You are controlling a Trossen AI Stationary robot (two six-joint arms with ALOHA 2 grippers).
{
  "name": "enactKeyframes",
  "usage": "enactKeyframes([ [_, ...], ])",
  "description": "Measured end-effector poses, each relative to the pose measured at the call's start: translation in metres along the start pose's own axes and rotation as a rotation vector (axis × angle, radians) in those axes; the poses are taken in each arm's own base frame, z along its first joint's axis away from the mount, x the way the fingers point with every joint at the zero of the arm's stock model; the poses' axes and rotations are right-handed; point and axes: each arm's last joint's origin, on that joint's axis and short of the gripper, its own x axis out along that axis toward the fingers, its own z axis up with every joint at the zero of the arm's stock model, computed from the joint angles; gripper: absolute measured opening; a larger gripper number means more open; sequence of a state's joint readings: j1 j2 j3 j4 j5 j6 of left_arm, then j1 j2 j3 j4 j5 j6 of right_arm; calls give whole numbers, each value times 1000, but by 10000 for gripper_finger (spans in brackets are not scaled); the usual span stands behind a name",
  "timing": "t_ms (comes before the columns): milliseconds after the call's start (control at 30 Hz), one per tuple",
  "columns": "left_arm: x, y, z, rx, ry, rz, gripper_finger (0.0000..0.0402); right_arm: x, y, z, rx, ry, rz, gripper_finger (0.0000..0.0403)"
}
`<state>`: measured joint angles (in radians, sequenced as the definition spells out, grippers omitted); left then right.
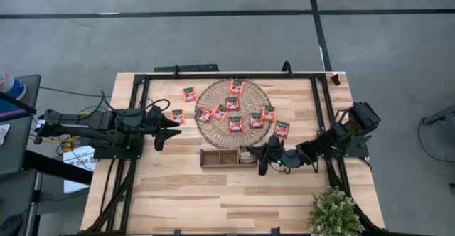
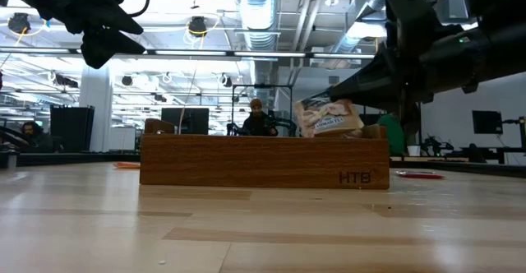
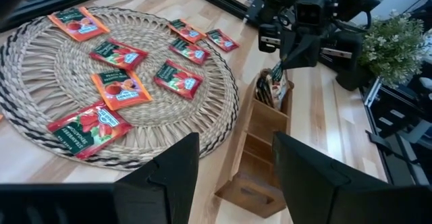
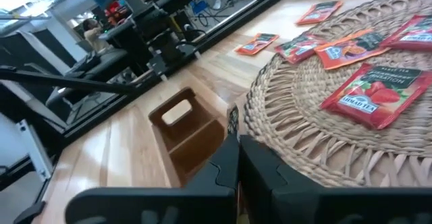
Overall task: Pick & Place Tea
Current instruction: Put the gold tea bag into the right section of the wooden organizer
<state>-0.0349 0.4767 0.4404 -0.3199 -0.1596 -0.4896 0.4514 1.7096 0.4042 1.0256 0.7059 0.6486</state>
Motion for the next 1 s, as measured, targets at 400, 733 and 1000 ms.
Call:
enactKeyframes([
  [400, 0, 0, 0, 2, 1, 0, 179, -4, 0, -7, -63, 43, -14, 0],
  [733, 0, -1, 0, 2, 11, -18, 179, -4, -1, -8, -116, 37, -47, 0],
  [1000, 0, 0, 0, 2, 11, -18, 179, -4, 1, -6, -146, 15, -34, 0],
])
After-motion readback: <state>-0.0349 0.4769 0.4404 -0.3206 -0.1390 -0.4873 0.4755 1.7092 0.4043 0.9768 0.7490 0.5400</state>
